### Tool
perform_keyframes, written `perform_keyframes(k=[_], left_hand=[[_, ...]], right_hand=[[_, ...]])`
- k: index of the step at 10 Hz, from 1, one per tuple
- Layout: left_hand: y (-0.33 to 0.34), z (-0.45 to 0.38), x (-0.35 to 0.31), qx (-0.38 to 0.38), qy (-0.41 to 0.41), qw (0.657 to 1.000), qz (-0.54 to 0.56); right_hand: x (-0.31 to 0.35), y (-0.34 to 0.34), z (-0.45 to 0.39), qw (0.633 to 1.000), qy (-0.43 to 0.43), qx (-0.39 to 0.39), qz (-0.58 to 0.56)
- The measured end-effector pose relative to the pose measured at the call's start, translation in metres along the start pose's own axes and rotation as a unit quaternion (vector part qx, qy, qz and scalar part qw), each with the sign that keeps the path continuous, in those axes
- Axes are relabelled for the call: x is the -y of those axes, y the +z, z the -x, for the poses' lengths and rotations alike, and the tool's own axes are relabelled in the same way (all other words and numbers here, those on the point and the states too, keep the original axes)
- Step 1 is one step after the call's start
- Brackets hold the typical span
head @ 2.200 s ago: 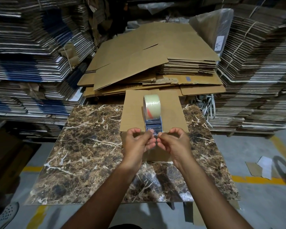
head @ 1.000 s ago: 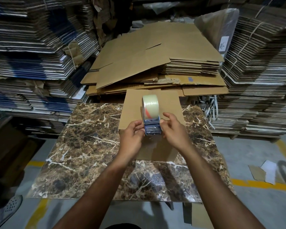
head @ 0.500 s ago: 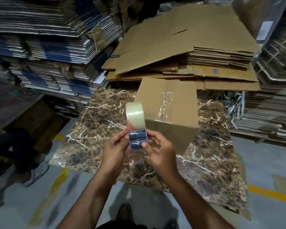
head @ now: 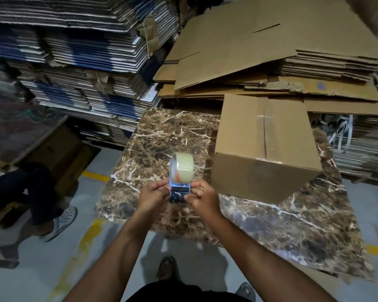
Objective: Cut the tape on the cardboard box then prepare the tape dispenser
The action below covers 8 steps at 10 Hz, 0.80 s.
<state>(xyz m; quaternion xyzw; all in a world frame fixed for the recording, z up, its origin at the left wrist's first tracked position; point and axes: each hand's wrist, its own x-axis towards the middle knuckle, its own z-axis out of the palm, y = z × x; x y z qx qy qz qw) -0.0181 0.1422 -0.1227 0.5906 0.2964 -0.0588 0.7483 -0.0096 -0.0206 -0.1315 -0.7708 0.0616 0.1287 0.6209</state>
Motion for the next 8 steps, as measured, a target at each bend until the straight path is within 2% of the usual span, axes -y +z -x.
perform_keyframes(k=[2, 3, 4, 5, 6, 7, 8], left_hand=[[-0.02, -0.076, -0.013, 0.038, -0.009, 0.996, -0.081], [-0.029, -0.114, -0.012, 0.053, 0.025, 0.991, -0.124], [-0.03, -0.133, -0.007, 0.065, 0.025, 0.979, -0.192], [-0.026, -0.143, -0.002, 0.07, -0.011, 0.979, -0.19], [-0.032, -0.149, 0.0, 0.083, -0.014, 0.983, -0.163], [-0.036, -0.152, 0.002, 0.093, -0.015, 0.982, -0.161], [-0.038, -0.145, -0.003, 0.093, 0.015, 0.977, -0.19]], right_hand=[[-0.008, 0.051, -0.054, 0.995, 0.06, -0.078, 0.021], [-0.011, 0.067, -0.082, 0.993, 0.071, -0.09, 0.019], [-0.018, 0.078, -0.106, 0.99, 0.089, -0.102, 0.029], [-0.022, 0.083, -0.12, 0.989, 0.107, -0.091, 0.038], [-0.019, 0.082, -0.118, 0.99, 0.117, -0.071, 0.017], [-0.014, 0.077, -0.112, 0.991, 0.11, -0.073, 0.0], [-0.006, 0.064, -0.09, 0.992, 0.097, -0.069, 0.046]])
